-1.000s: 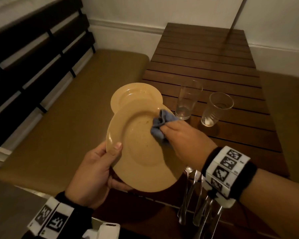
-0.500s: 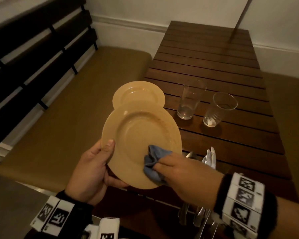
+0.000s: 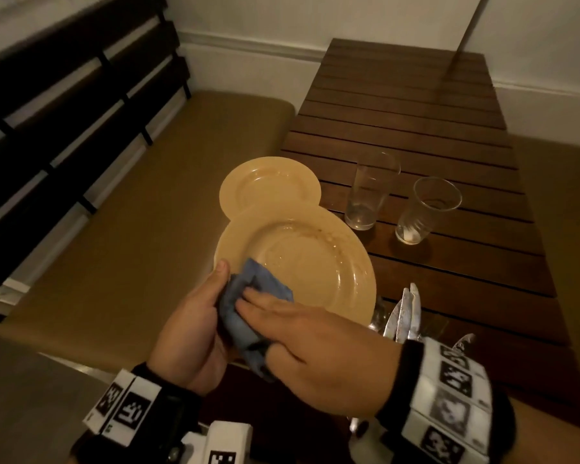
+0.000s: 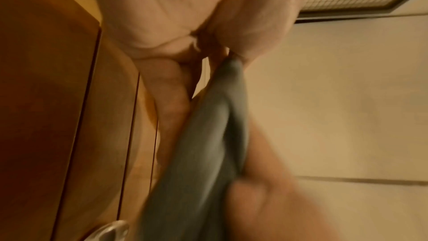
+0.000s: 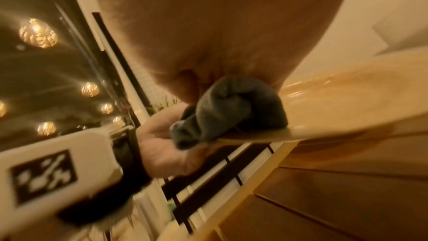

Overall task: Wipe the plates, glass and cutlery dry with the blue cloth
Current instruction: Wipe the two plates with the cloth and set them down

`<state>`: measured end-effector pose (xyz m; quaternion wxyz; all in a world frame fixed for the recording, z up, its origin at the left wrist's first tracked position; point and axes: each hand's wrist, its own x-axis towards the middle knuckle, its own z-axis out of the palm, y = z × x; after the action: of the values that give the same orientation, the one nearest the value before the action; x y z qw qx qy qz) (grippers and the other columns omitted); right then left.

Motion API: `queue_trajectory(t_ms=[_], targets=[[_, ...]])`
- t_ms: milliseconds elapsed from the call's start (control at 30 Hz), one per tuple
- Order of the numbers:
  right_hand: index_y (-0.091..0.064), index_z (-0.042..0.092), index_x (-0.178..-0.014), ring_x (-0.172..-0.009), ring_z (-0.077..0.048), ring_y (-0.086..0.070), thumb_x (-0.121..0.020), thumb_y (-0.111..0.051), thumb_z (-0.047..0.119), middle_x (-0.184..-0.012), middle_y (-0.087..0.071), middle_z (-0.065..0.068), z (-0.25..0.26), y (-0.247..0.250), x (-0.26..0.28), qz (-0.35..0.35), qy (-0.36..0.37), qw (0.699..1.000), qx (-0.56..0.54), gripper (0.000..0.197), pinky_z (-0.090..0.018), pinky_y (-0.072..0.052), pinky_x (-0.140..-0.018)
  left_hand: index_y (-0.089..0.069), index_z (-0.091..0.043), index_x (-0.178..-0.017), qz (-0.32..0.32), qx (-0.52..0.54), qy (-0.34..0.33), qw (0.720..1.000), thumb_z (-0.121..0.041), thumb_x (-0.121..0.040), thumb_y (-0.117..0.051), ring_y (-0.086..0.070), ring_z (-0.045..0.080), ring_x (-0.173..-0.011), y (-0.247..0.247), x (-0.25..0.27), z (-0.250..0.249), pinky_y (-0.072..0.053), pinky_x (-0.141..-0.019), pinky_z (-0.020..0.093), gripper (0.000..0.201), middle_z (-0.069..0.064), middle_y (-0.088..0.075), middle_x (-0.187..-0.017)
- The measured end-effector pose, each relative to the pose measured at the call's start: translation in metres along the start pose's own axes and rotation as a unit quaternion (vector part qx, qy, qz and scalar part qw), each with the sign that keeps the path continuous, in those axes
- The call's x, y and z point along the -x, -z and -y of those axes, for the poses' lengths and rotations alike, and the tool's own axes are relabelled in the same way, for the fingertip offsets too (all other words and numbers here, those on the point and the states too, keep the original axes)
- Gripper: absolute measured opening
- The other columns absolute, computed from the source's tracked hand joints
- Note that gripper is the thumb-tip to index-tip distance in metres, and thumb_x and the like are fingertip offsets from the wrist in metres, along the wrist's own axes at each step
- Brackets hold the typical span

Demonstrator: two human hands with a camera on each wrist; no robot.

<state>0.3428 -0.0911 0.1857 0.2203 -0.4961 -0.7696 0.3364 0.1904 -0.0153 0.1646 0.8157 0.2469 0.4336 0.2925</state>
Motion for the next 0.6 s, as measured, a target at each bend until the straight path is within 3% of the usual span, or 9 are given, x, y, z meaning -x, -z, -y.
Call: queue_trajectory(t_ms=[67,100,167,233,267,367,433,600], targets=[[-0.04,0.013,-0.147,-0.14,-0.014,-0.034,-0.095,-0.046,0.015,-0.154,-0.039,-0.004,-0.011,0.005,0.016,0.011,0.033,0.997,0.072,0.052,-0.021,-0.022,-0.117,-0.066,-0.015,-0.123,0.004,-0.013,-0.002,1.0,-0.053,-0.095,-0.043,-0.073,0.032,-0.095,0.007,0.003,-0.006,-0.063,-0.062,0.043,0.053,0.018,-0.073,-0.117],[-0.048,0.016,-0.142,-0.129,-0.017,-0.047,-0.096,-0.046,0.02,-0.145,-0.049,-0.003,-0.018,0.007,0.023,0.018,0.028,0.993,0.117,0.047,-0.026,-0.036,-0.109,-0.066,-0.021,-0.122,-0.004,-0.033,-0.014,0.999,-0.053,-0.095,-0.044,-0.073,0.034,-0.09,0.01,0.004,-0.009,-0.061,-0.054,0.045,0.048,0.016,-0.074,-0.115],[-0.059,0.02,-0.131,-0.107,-0.016,-0.056,-0.096,-0.043,0.03,-0.123,-0.059,-0.003,-0.029,0.014,0.028,0.027,-0.007,0.988,0.153,0.039,-0.031,-0.049,-0.092,-0.065,-0.03,-0.122,0.004,-0.073,-0.032,0.997,-0.053,-0.093,-0.046,-0.07,0.042,-0.095,0.01,0.007,-0.012,-0.058,-0.054,0.055,0.042,0.015,-0.073,-0.117],[-0.067,0.015,-0.122,-0.103,-0.015,-0.054,-0.096,-0.05,0.026,-0.114,-0.063,-0.008,-0.031,0.019,0.022,0.04,-0.01,0.991,0.13,0.032,-0.02,-0.041,-0.093,-0.066,-0.032,-0.121,0.031,-0.114,-0.037,0.992,-0.054,-0.09,-0.048,-0.068,0.046,-0.098,0.005,0.01,-0.009,-0.054,-0.057,0.06,0.042,0.015,-0.073,-0.116],[-0.068,0.014,-0.121,-0.106,-0.016,-0.053,-0.097,-0.053,0.023,-0.116,-0.063,-0.009,-0.03,0.022,0.017,0.04,-0.012,0.991,0.125,0.029,-0.021,-0.038,-0.094,-0.068,-0.032,-0.119,0.048,-0.134,-0.037,0.989,-0.053,-0.088,-0.049,-0.068,0.046,-0.094,0.002,0.012,-0.008,-0.056,-0.054,0.057,0.041,0.017,-0.073,-0.114],[-0.064,0.016,-0.123,-0.114,-0.018,-0.052,-0.096,-0.056,0.02,-0.124,-0.06,-0.005,-0.019,0.028,-0.001,-0.003,-0.066,0.991,0.114,0.028,-0.033,-0.039,-0.1,-0.072,-0.03,-0.113,0.08,-0.16,-0.036,0.983,-0.049,-0.089,-0.049,-0.069,0.036,-0.074,-0.003,0.015,-0.002,-0.06,-0.047,0.043,0.038,0.024,-0.073,-0.104],[-0.061,0.015,-0.123,-0.118,-0.02,-0.05,-0.096,-0.056,0.021,-0.127,-0.058,-0.005,-0.015,0.031,-0.013,-0.046,-0.103,0.986,0.119,0.028,-0.036,-0.038,-0.102,-0.073,-0.026,-0.113,0.08,-0.16,-0.035,0.983,-0.043,-0.09,-0.052,-0.07,0.027,-0.065,-0.003,0.016,0.004,-0.058,-0.045,0.04,0.035,0.021,-0.074,-0.098],[-0.052,0.017,-0.122,-0.109,-0.023,-0.05,-0.094,-0.056,0.025,-0.119,-0.049,-0.003,-0.036,0.053,-0.032,-0.125,-0.201,0.946,0.22,0.029,-0.032,-0.041,-0.083,-0.074,-0.017,-0.108,0.064,-0.138,-0.053,0.987,-0.025,-0.093,-0.053,-0.072,0.027,-0.063,-0.001,0.021,0.009,-0.058,-0.04,0.04,0.027,0.016,-0.076,-0.091]])
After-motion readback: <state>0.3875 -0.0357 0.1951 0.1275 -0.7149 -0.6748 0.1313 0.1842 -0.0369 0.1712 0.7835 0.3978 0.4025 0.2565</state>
